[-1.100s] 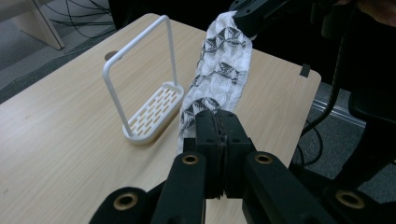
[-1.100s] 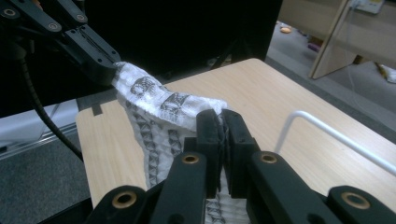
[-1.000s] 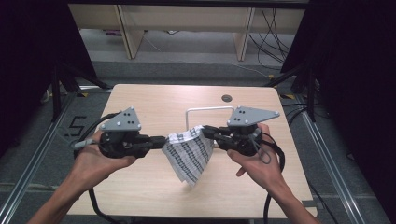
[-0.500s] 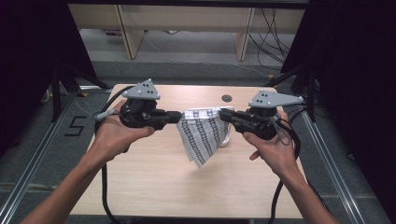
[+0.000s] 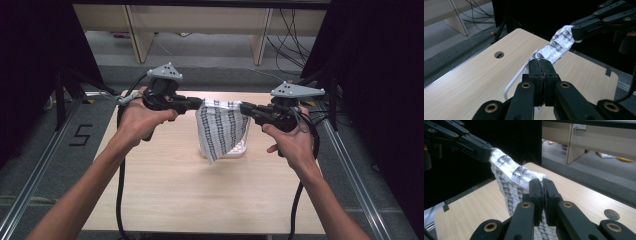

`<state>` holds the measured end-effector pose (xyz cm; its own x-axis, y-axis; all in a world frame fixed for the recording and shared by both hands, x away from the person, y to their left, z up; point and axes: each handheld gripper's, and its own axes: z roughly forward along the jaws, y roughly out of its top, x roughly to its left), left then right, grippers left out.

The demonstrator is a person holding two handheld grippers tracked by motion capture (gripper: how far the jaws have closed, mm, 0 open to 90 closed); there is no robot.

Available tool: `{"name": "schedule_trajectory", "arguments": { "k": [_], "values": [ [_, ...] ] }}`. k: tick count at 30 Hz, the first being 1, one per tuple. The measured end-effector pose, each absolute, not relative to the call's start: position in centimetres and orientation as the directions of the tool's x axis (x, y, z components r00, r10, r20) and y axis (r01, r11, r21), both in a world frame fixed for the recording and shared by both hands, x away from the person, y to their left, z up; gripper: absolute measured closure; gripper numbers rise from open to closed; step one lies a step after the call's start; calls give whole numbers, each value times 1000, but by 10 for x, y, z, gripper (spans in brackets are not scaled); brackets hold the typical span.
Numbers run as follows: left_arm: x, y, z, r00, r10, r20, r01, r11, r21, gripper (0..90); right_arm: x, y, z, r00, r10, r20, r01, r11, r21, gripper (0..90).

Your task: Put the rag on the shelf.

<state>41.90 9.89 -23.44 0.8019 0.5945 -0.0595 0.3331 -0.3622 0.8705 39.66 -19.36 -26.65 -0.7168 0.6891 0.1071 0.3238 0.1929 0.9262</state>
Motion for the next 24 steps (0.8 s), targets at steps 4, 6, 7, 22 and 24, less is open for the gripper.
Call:
{"name": "schedule_trajectory", "arguments": {
  "k": [4, 6, 7, 22, 24],
  "values": [
    [431, 95, -232, 788, 612, -65, 341, -346, 874, 881, 407, -195, -263, -705, 701, 108, 326, 185, 927, 873],
    [438, 93, -231, 779, 623, -73, 347, -331, 878, 881, 413, -196, -262, -698, 708, 102, 322, 184, 929, 873],
    [438, 93, -231, 779, 623, -73, 347, -331, 878, 881, 413, -196, -262, -698, 708, 102, 322, 184, 929, 873],
    [494, 75, -230, 695, 711, -103, 403, -268, 875, 881, 471, -196, -264, -616, 771, 161, 403, 134, 905, 871],
    [498, 75, -231, 689, 716, -110, 408, -259, 876, 881, 474, -196, -264, -609, 777, 159, 405, 133, 905, 870]
  ]
}}
